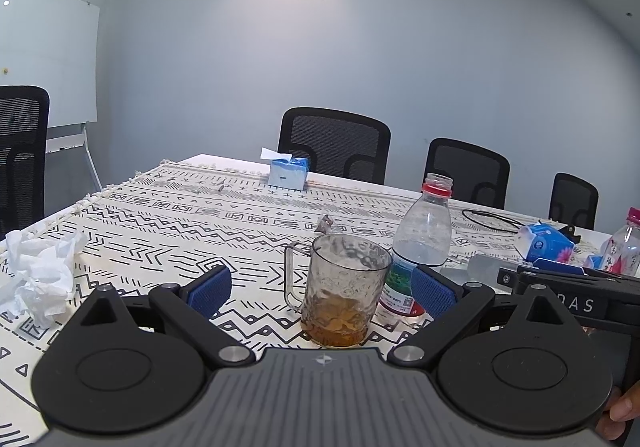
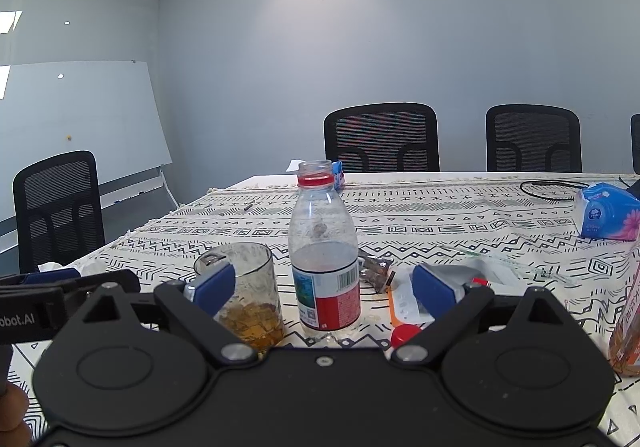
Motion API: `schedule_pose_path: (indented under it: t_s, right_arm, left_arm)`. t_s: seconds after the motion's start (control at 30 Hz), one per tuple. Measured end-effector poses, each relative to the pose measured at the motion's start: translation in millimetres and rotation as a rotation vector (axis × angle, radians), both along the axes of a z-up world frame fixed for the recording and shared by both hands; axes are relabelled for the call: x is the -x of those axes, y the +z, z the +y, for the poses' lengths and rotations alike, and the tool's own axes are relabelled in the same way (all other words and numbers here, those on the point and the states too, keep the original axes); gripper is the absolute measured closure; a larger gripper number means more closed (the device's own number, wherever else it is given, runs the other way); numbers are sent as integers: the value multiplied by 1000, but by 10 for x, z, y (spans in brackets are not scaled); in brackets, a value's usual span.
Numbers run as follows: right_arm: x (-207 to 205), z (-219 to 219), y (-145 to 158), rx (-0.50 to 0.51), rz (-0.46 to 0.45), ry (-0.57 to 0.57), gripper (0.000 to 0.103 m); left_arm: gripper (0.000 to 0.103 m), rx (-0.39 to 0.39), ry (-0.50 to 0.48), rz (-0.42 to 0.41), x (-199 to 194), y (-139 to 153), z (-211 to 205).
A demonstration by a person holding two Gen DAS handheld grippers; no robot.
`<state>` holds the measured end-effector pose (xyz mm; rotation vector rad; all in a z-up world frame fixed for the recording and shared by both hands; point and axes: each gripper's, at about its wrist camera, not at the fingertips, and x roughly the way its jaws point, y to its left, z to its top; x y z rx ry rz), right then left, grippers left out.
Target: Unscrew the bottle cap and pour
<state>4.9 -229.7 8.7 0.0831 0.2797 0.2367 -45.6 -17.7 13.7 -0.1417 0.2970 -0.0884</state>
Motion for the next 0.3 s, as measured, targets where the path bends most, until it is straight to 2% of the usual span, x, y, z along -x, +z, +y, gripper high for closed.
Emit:
schedule_pose_path:
  t_s: [0.3]
  right_arm:
    - [2,0,-4,-1,3,3,6]
  left_arm:
    - [5,-1,-4,1,5,-5,-4]
